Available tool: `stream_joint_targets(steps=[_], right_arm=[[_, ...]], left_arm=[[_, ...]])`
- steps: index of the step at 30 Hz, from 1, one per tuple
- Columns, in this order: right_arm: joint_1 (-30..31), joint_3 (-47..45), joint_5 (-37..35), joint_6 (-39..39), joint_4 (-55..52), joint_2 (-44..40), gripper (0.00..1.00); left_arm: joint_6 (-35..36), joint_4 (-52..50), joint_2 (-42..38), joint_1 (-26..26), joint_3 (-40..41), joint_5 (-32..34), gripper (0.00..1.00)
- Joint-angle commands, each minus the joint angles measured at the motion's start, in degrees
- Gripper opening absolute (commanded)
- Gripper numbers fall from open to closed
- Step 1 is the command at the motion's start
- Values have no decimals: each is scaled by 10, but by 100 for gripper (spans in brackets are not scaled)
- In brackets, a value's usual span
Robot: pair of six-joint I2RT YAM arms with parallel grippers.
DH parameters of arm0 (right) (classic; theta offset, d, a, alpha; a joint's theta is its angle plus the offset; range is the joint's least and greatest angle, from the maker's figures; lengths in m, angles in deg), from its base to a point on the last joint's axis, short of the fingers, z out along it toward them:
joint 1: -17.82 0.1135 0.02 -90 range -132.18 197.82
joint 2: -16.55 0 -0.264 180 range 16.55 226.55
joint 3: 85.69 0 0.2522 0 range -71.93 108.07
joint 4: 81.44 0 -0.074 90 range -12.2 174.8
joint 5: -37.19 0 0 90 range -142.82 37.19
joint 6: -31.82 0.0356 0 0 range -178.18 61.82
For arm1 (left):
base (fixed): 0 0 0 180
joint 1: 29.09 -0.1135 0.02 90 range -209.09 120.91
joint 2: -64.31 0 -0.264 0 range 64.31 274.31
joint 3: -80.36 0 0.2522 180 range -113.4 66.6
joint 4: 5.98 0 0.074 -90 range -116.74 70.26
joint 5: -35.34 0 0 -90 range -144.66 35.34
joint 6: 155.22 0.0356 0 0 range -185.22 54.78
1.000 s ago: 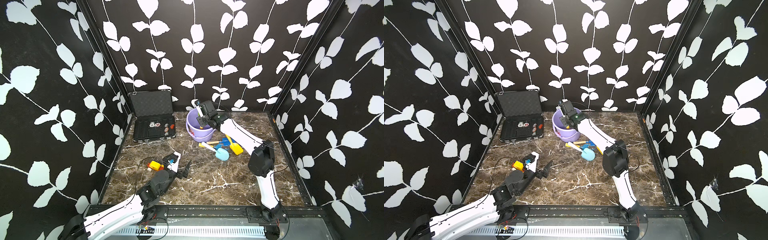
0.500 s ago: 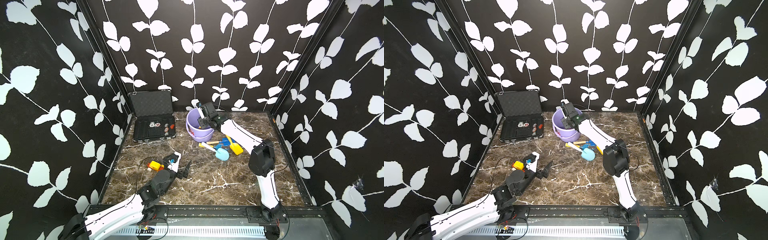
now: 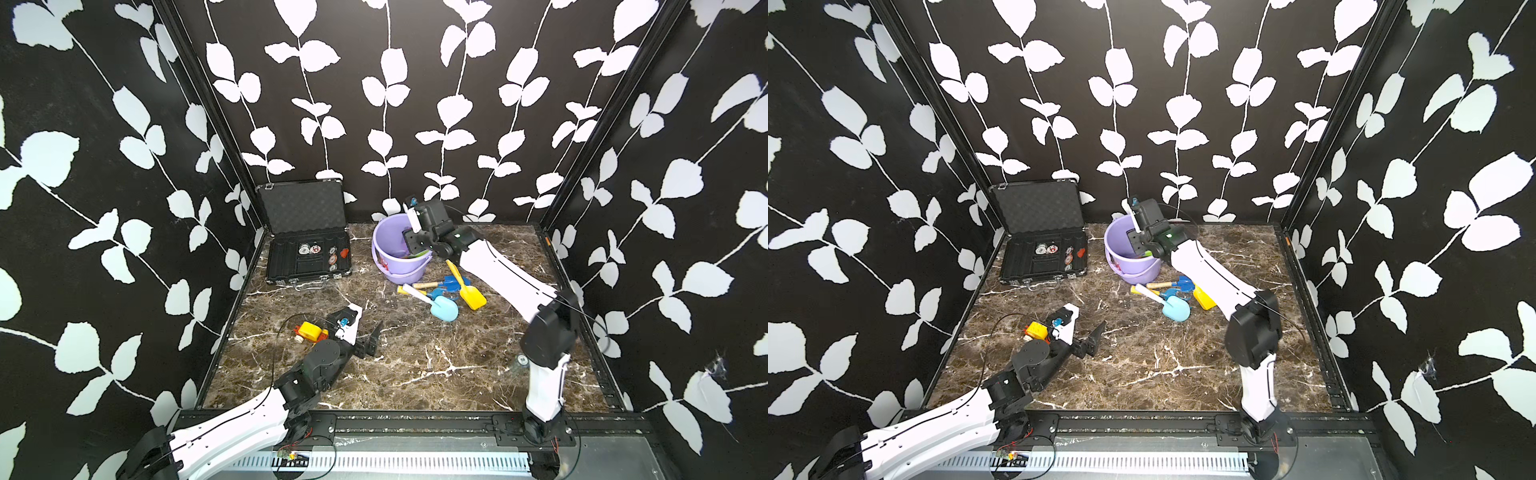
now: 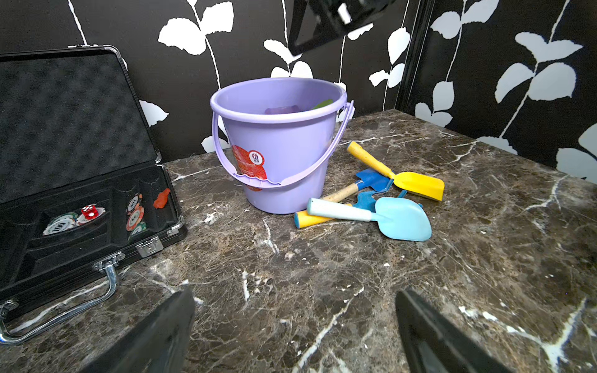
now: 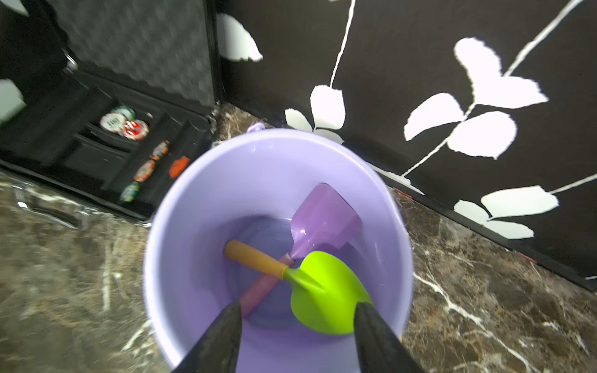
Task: Organize the gardening tools
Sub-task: Place the gardening tool in the container, then pick up the gardening tool from the center of the board.
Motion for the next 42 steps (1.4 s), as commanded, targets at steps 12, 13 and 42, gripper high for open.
stream_joint_targets(steps=[12, 13, 42], right_arm=[[1, -394, 73, 190, 173, -249, 66], [0, -418, 78, 199, 183, -253, 66], [-35, -520, 179, 281, 451, -45, 71]], left_arm=[[-4, 24, 25, 1, -16, 22, 99], [-5, 26, 28, 1, -16, 24, 99], [-17, 1, 44, 1, -20, 64, 99]])
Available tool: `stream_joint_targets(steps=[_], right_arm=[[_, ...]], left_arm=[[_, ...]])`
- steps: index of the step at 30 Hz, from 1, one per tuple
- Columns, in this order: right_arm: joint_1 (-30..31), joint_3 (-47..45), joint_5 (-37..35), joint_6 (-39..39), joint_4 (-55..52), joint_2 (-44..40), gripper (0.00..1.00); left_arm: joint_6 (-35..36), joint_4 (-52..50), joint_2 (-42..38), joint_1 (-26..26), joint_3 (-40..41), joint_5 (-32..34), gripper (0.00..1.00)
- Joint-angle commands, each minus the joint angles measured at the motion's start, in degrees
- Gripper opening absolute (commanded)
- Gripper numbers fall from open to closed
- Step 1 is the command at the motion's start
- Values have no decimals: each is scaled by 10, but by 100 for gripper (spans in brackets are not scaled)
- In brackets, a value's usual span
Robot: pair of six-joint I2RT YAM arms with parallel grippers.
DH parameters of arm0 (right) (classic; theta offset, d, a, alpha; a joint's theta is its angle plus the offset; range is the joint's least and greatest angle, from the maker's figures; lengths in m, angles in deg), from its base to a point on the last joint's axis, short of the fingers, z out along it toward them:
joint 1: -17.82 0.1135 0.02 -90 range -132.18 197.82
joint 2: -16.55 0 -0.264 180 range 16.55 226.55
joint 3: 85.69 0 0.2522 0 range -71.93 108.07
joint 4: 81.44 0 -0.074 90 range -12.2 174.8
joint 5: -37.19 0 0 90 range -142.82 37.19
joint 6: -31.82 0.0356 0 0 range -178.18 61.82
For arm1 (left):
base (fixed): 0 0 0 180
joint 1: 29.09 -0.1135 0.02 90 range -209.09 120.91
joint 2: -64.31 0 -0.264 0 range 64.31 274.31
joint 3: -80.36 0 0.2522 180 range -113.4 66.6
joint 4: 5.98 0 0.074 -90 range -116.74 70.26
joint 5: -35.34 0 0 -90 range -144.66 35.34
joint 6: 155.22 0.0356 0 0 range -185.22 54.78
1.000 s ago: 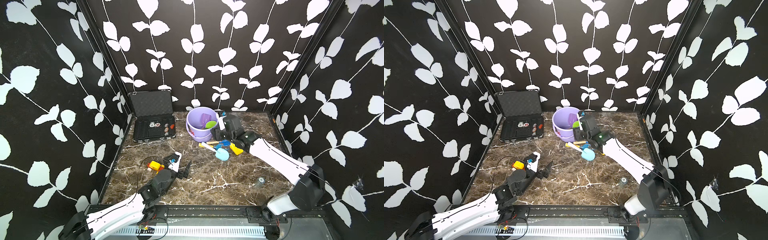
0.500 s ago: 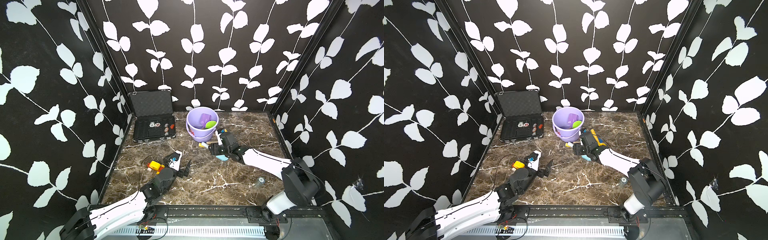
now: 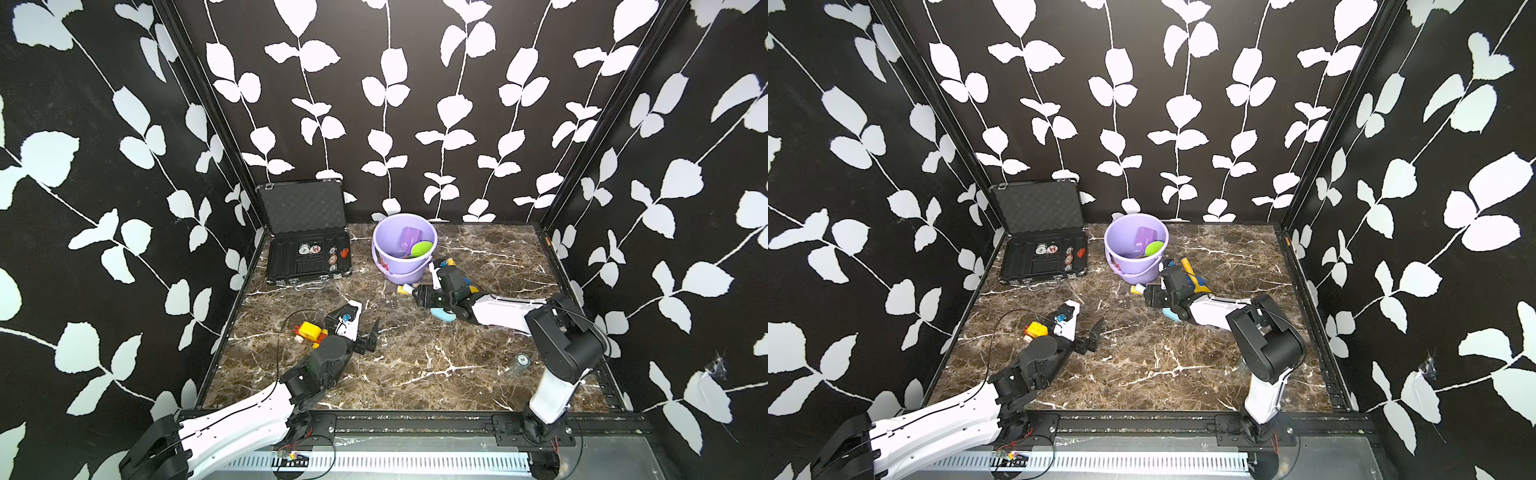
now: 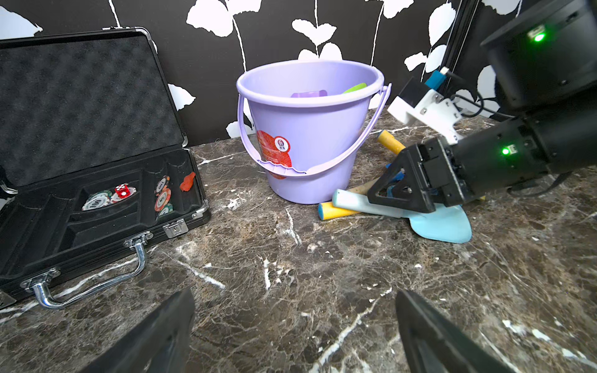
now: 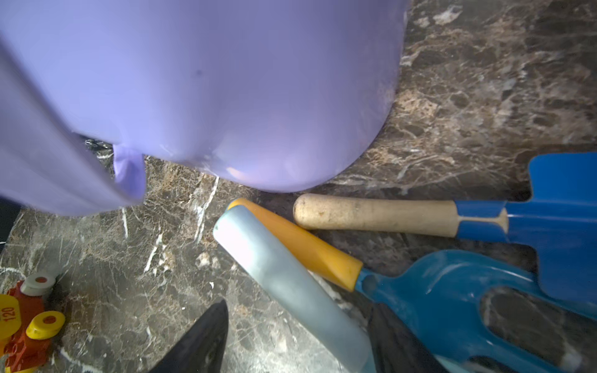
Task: Organize the gardening tools
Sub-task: Pick up the gardening tool from the center of the board.
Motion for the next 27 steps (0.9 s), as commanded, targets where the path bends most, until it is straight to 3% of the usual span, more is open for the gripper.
stream_joint_targets(steps=[1, 16, 27], right_arm=[[-2, 8, 5, 7, 31, 13, 71], [-2, 13, 100, 31, 47, 49, 67], [11, -40, 114, 53, 17, -3, 65]], left_arm=[[-3, -4, -9, 1, -7, 5, 99], [-5, -18, -29, 1, -4, 7, 99], [-13, -38, 22, 1, -32, -9, 99]])
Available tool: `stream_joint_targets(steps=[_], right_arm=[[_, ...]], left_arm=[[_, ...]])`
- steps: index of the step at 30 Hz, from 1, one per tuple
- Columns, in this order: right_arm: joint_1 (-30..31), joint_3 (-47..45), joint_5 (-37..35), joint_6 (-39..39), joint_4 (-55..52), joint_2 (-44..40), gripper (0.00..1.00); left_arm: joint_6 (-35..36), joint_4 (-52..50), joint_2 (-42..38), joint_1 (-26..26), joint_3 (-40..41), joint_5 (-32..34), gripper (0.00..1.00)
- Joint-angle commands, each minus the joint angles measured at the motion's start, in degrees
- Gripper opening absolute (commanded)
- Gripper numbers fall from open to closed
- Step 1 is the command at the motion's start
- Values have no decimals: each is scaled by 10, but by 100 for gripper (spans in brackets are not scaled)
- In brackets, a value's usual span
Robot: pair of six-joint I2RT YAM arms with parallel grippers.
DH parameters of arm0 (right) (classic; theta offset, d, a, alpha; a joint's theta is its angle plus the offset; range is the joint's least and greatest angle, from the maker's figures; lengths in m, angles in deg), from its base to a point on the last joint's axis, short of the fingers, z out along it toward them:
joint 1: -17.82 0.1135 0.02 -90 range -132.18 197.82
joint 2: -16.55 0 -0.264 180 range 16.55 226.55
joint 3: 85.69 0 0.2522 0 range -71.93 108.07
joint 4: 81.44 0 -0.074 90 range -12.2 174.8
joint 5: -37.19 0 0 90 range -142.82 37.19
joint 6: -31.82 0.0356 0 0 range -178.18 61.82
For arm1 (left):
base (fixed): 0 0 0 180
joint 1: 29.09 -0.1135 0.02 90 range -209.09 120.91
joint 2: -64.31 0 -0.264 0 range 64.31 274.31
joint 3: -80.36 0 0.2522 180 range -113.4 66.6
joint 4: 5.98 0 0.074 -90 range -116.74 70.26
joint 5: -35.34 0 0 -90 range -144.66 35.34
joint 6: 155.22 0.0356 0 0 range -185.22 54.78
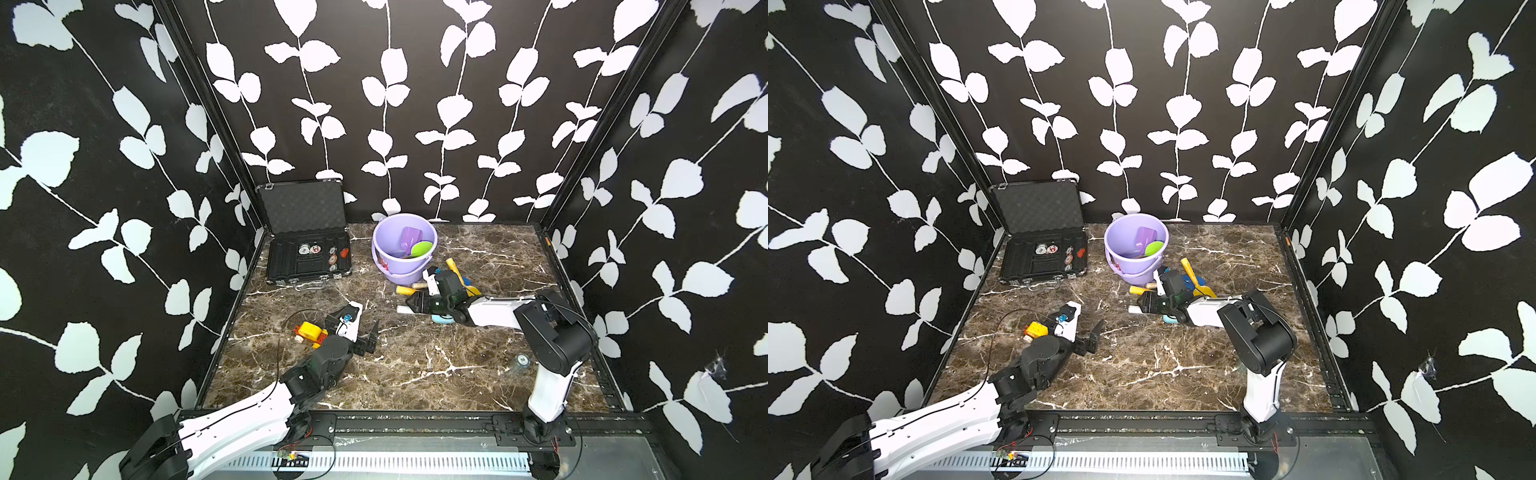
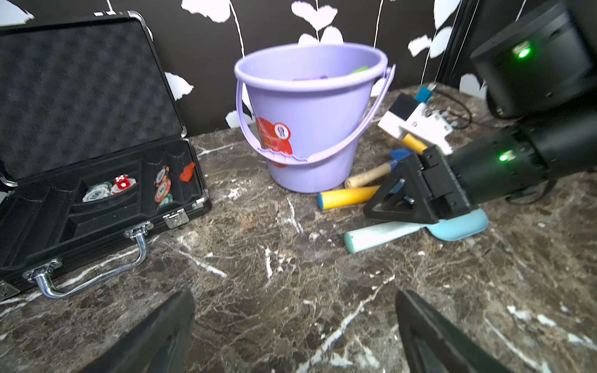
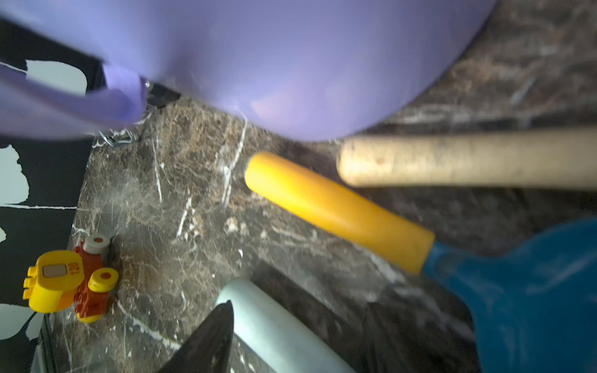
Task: Organize the gardening tools
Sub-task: Pick up the gardening tool from the center of the board.
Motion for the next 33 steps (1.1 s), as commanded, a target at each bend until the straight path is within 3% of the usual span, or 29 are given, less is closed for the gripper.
stream_joint_targets(steps=[1, 16, 21, 27, 33], right_arm=[[8, -21, 4, 9, -19, -36, 65], [44, -84, 15, 20, -87, -128, 64], [44, -82, -54, -9, -175, -209, 65], [42, -73, -180, -33, -282, -286, 68], [39, -85, -242, -36, -301, -345, 71]], left_arm=[[-9, -6, 16, 1, -26, -10, 99], [-6, -66, 191, -1, -130, -105, 99], [-29, -98, 255, -3, -173, -154, 99], [-104, -87, 313, 1, -191, -233, 97], [-104, -115, 391, 22, -242, -242, 92]])
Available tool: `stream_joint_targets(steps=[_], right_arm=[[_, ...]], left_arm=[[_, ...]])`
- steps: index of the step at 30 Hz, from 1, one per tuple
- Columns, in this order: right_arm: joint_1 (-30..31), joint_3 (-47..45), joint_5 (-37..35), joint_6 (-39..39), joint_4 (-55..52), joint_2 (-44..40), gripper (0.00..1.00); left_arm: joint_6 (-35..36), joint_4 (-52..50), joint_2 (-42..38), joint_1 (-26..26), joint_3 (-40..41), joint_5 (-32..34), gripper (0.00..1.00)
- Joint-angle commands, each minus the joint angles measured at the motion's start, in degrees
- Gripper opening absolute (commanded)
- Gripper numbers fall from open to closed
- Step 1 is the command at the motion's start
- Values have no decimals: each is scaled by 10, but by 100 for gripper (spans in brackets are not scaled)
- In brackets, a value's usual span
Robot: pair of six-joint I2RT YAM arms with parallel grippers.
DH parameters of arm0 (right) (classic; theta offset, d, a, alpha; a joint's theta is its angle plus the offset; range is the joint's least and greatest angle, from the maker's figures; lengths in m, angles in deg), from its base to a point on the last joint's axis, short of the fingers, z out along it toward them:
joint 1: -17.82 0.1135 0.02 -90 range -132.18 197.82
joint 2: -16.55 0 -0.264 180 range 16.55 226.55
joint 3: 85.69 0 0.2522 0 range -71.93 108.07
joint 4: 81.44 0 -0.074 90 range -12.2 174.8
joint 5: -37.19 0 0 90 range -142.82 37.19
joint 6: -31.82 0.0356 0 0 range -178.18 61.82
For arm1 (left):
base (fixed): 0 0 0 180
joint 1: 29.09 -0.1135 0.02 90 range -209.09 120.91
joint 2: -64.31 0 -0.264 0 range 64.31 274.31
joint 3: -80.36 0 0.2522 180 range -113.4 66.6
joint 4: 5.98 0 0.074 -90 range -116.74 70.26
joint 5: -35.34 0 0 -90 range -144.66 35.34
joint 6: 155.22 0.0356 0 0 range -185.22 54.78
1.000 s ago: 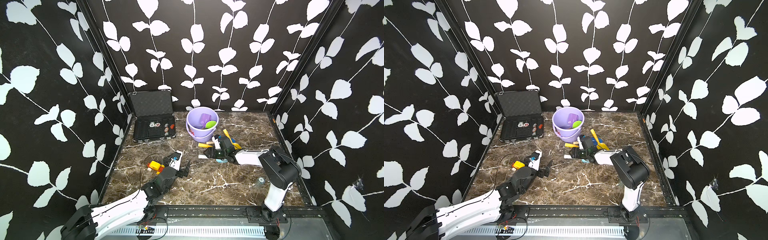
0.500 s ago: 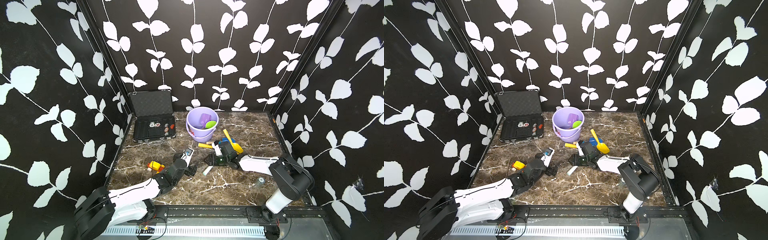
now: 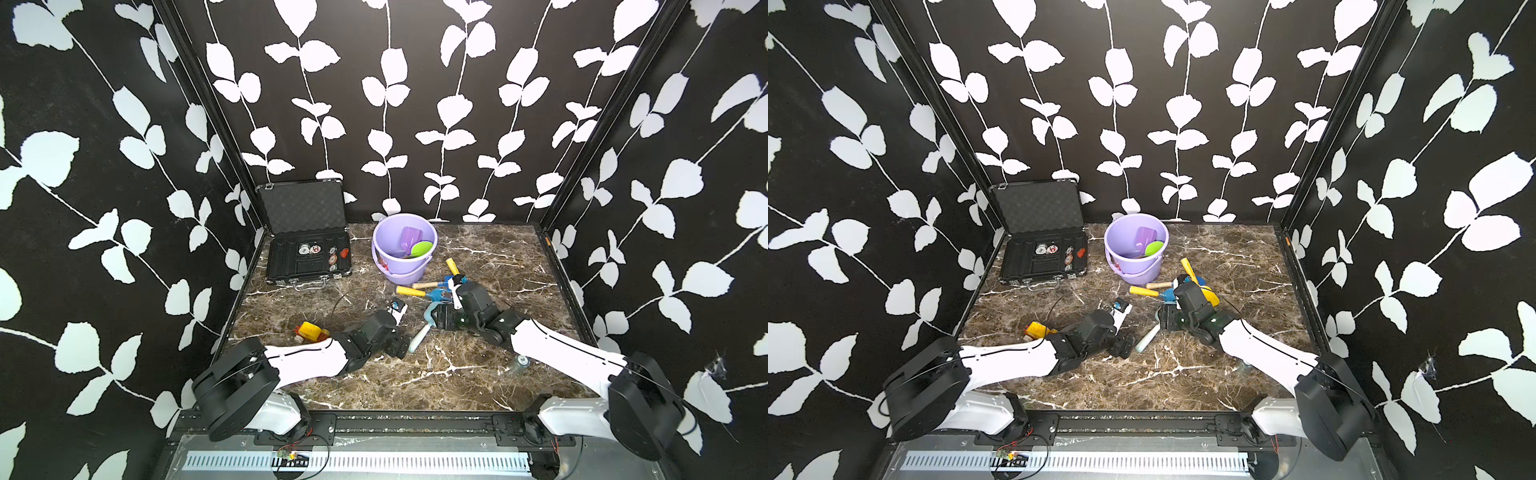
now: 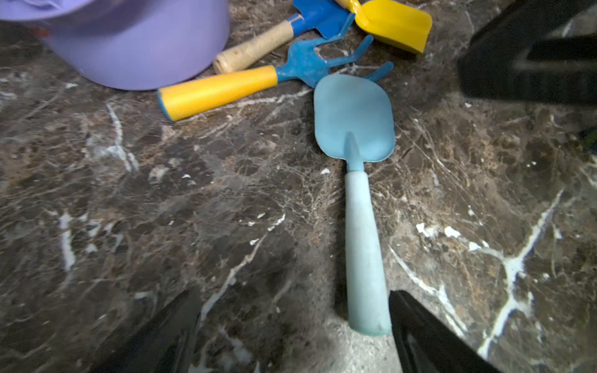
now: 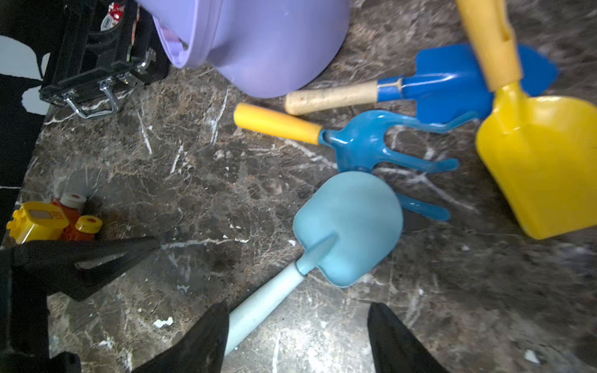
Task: Organize the gardening tools
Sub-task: Pick up the gardening tool from the center of the board.
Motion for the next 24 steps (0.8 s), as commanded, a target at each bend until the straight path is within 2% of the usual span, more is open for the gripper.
stream_joint_targets(steps=[1, 7, 16, 24], right_arm=[[-1, -6, -65, -14, -28, -25, 71], [-2, -18, -101, -18, -40, -54, 74], [-3, -36, -123, -16, -32, -83, 77], [-3, -39, -129, -19, -37, -88, 79]], left_arm=[[-9, -27, 28, 12, -41, -19, 91], [14, -72, 80, 30, -94, -17, 81], [42, -174, 160, 54, -180, 33, 61], [46, -196, 188, 61, -192, 33, 41]])
